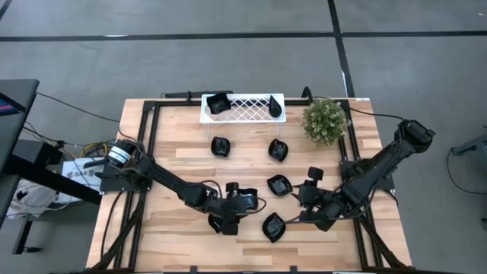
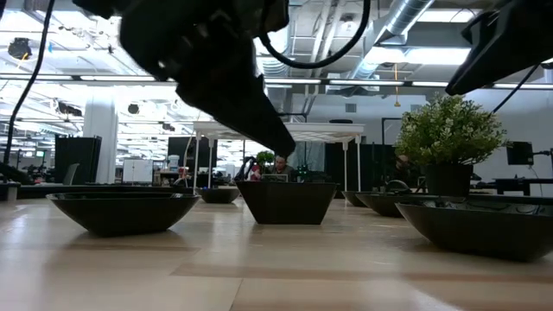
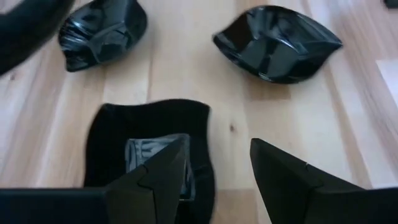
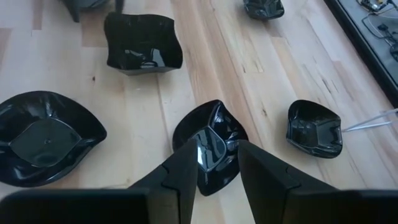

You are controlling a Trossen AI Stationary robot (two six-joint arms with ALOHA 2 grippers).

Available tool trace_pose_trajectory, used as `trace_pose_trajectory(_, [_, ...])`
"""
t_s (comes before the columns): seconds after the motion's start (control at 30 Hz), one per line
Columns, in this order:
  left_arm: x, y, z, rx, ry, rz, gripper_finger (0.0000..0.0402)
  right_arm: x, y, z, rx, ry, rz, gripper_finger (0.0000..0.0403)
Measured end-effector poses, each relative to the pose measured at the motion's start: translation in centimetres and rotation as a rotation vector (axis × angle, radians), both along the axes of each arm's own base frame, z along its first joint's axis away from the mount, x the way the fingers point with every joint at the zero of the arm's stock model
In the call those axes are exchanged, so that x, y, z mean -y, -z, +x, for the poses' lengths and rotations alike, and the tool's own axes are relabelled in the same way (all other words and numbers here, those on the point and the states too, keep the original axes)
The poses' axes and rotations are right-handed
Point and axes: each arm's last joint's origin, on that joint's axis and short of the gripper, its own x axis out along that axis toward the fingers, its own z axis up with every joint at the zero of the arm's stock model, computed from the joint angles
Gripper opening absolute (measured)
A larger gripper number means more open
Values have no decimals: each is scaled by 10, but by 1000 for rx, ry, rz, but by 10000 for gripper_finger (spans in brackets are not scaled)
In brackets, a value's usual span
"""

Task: Pick & Place Mini shaped plates
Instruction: Stack the distorted square plate on top of the distorted square plate on the shelf

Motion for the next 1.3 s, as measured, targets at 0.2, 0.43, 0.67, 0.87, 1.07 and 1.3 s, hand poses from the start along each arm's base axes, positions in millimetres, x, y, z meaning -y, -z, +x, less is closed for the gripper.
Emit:
trace_pose_trajectory(0.2, [-14, 0, 6, -17, -12, -28, 186, 0, 0, 0, 3, 1, 3, 111])
trace_pose_trajectory(0.43, [-11, 1, 5, -31, 22, -60, 186, 0, 0, 0, 3, 2, 3, 111])
trace_pose_trajectory(0.67, [-13, 6, 6, -46, 14, -50, 186, 2, 1, 1, 2, 11, 2, 111])
trace_pose_trajectory(0.87, [-16, 7, 7, -50, 5, -47, 186, 3, 6, 1, 4, 13, 6, 111])
trace_pose_trajectory(1.07, [-16, 8, 6, -55, 11, -54, 186, 3, 8, 1, 11, 12, 14, 111])
trace_pose_trajectory(1.3, [-16, 13, 6, -78, 12, -55, 186, 2, 8, 1, 13, 11, 15, 111])
